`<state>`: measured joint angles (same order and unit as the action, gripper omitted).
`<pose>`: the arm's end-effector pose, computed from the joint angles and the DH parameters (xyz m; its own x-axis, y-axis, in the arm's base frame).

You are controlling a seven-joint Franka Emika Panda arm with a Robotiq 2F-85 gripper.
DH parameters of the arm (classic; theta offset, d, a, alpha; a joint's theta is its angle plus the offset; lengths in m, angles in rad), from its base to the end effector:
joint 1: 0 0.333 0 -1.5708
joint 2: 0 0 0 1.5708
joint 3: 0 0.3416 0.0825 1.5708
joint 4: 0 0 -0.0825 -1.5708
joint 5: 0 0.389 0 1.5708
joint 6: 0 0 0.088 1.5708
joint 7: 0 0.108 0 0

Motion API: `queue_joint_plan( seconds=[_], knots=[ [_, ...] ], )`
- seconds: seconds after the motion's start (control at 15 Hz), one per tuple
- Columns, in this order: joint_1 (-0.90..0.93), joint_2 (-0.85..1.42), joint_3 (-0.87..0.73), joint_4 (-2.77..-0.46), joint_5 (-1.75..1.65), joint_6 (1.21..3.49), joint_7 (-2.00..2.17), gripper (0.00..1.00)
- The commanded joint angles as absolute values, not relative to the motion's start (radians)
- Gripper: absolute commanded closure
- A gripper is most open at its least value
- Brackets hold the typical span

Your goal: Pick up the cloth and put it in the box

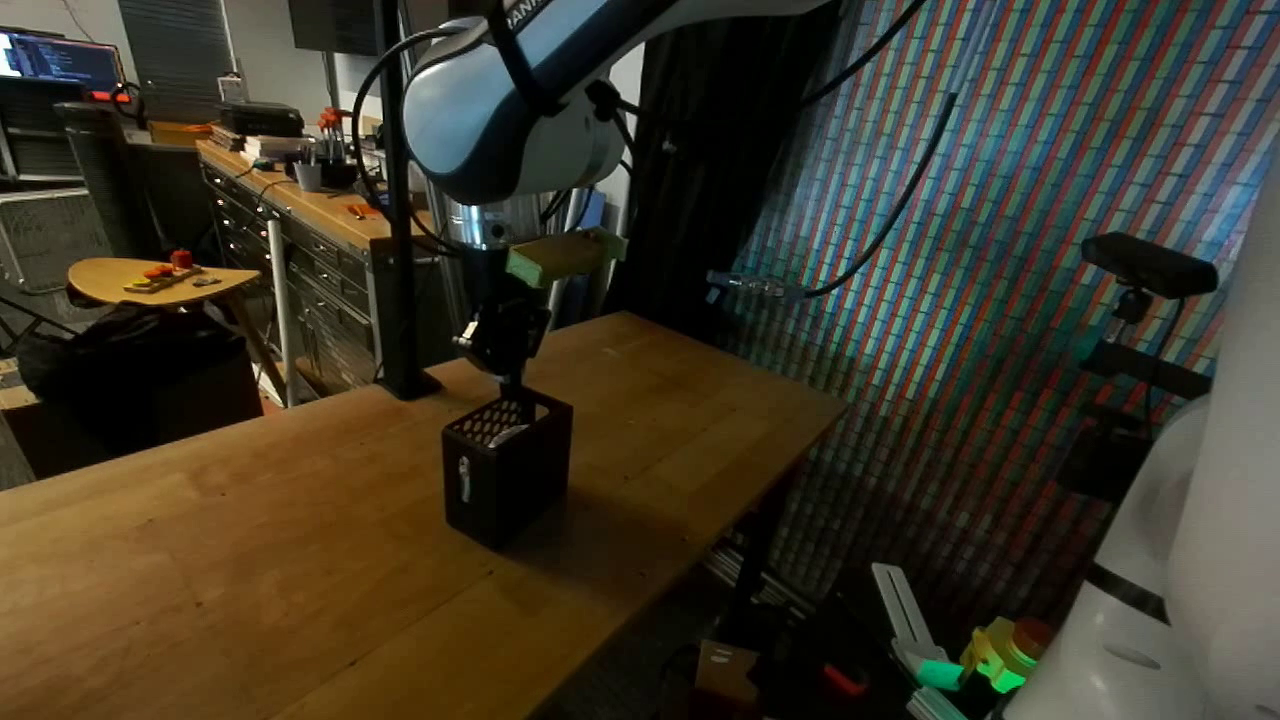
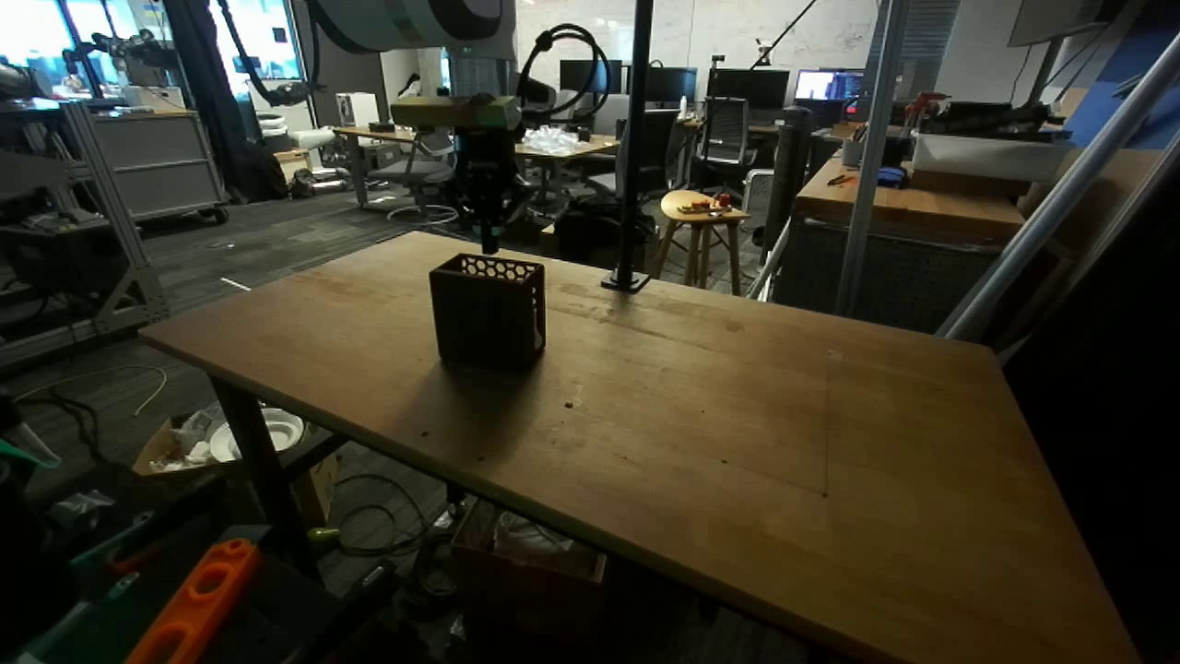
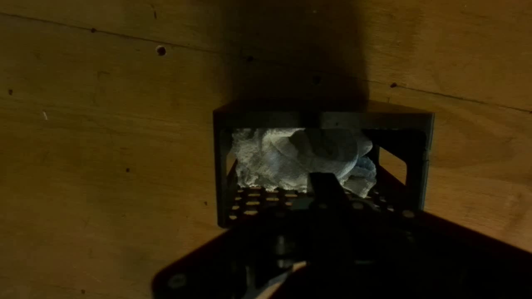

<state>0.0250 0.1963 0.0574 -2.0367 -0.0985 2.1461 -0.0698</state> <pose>0.5819 0.0429 0.3629 0.9747 0.2036 -0.0924 0.2096 -0.9759 0.0601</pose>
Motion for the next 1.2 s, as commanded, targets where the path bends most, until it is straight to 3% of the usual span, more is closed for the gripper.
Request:
queue_joint_plan(
  seconds=[0.0,1.13],
  knots=[
    [0.039,0.213,0.039,-2.004,-0.128,2.119,0.001,1.0],
    [0.017,0.366,0.05,-2.045,-0.025,2.329,-0.017,1.0]
  ],
)
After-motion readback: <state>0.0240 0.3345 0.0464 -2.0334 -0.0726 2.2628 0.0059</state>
